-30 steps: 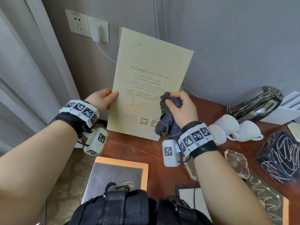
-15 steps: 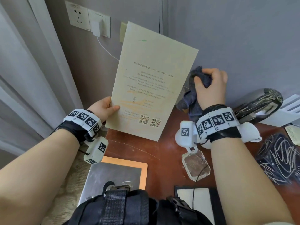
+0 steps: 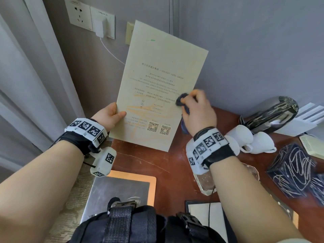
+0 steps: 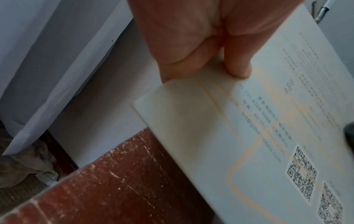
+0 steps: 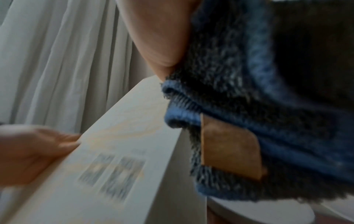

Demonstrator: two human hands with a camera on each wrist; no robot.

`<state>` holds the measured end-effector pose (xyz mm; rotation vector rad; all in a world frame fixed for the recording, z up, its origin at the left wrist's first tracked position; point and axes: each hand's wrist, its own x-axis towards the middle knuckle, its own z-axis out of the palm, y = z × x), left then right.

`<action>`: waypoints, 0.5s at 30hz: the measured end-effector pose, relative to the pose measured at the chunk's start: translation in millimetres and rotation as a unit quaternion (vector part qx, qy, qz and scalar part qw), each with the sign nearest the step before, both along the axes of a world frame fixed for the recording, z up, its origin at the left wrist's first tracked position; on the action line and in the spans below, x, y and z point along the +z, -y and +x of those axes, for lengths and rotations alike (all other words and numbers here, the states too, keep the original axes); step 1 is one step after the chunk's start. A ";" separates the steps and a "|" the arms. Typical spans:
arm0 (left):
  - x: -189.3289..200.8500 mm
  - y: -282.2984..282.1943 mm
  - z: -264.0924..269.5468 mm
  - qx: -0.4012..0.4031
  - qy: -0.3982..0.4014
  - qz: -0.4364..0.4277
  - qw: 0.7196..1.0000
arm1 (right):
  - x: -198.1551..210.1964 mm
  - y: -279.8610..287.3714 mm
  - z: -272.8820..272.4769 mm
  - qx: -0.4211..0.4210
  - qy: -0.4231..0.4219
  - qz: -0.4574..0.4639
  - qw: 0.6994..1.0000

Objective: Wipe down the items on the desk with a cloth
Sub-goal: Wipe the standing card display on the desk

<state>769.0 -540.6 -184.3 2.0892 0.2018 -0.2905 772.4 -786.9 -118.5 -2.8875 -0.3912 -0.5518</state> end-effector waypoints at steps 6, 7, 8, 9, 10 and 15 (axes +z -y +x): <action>-0.2 2.0 -0.2 0.004 0.002 0.002 1.000 | 14.1 2.0 3.5 0.003 -0.032 -0.039 0.999; 0.2 2.7 -1.3 0.003 0.002 0.002 1.000 | 24.8 2.0 10.8 -0.010 -0.023 -0.037 0.999; -0.4 2.7 -2.3 0.002 0.002 0.003 1.000 | 35.8 1.6 19.5 -0.023 -0.010 -0.029 0.999; -0.9 2.5 -3.4 0.001 0.001 0.002 1.000 | 46.8 0.5 28.5 -0.033 0.007 -0.018 0.999; -2.0 1.9 -4.1 0.001 0.001 -0.001 1.000 | 55.3 -0.6 37.8 -0.040 0.024 -0.008 0.999; -6.4 0.9 -2.1 0.009 0.004 -0.011 1.000 | 38.9 -6.1 34.5 -0.048 0.015 -0.028 0.998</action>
